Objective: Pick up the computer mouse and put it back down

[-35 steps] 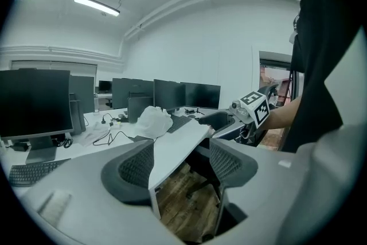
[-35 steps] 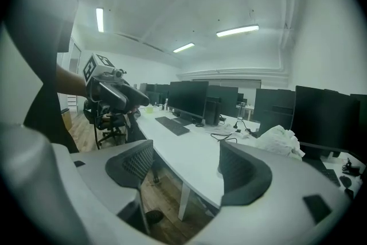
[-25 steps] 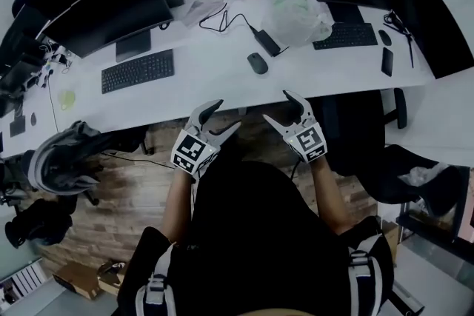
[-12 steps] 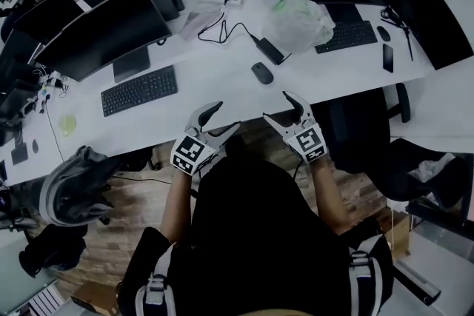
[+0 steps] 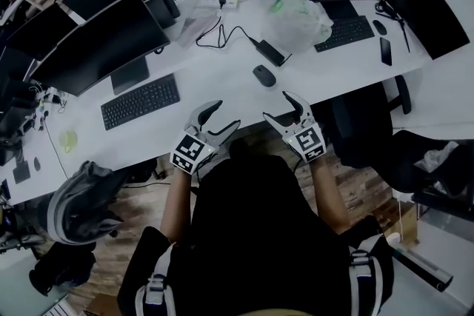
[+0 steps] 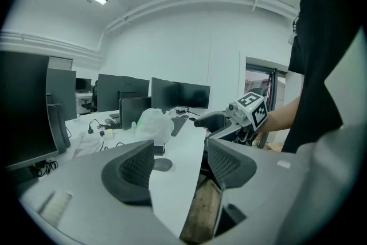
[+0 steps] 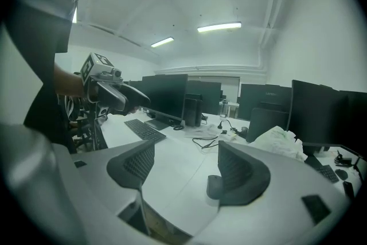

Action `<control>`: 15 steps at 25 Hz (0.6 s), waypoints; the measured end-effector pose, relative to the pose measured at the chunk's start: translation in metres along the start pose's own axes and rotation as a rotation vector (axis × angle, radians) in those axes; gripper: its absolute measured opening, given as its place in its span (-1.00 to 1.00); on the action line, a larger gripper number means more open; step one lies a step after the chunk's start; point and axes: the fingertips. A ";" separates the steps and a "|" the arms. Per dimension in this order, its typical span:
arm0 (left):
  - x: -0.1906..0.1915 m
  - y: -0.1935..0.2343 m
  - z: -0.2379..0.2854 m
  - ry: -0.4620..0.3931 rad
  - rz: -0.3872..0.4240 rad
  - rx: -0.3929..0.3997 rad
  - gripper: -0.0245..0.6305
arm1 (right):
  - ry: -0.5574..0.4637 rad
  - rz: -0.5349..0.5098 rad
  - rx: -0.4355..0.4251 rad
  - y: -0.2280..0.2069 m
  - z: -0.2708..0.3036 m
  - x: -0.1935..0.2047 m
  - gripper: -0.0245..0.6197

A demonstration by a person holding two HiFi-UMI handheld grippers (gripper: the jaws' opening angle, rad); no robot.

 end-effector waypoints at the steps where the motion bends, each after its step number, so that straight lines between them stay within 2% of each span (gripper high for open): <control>1: 0.002 0.000 -0.001 0.002 0.001 0.003 -0.07 | 0.004 0.002 0.002 0.001 0.001 0.001 0.10; 9: 0.016 0.016 -0.015 0.012 -0.022 0.006 -0.08 | 0.012 0.014 0.012 0.008 0.017 -0.002 0.09; 15: 0.021 0.031 -0.022 0.002 -0.058 -0.028 -0.09 | 0.047 -0.006 -0.026 0.017 0.037 -0.004 0.08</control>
Point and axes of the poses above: the fingertips, and each gripper's own axes: z forward along the fingers, y to its left, x out of its underside, and after that the axes turned 14 degrees about -x, right-handed
